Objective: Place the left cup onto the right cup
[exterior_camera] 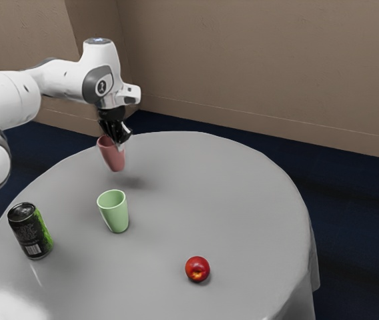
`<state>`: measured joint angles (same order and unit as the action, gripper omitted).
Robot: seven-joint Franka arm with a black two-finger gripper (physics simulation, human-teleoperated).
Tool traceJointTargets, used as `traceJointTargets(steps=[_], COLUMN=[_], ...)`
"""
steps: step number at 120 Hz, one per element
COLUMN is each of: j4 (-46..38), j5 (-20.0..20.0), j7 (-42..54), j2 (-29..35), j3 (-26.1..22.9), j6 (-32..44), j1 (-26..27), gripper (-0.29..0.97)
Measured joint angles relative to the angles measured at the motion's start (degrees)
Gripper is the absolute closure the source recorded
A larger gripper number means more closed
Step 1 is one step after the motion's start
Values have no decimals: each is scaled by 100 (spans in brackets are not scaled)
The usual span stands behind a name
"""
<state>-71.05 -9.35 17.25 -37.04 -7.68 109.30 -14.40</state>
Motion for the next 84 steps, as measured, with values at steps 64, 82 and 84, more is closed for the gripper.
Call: traceJointTargets(steps=[64,82,84], j4=[-314,-759,-812], j5=[325,446,464], j7=[-19,-56,-60], j2=[685,1000,1038], j3=[193,343,366], j6=[-496,-529,-529], j1=[542,762,781], gripper=[79,79,79])
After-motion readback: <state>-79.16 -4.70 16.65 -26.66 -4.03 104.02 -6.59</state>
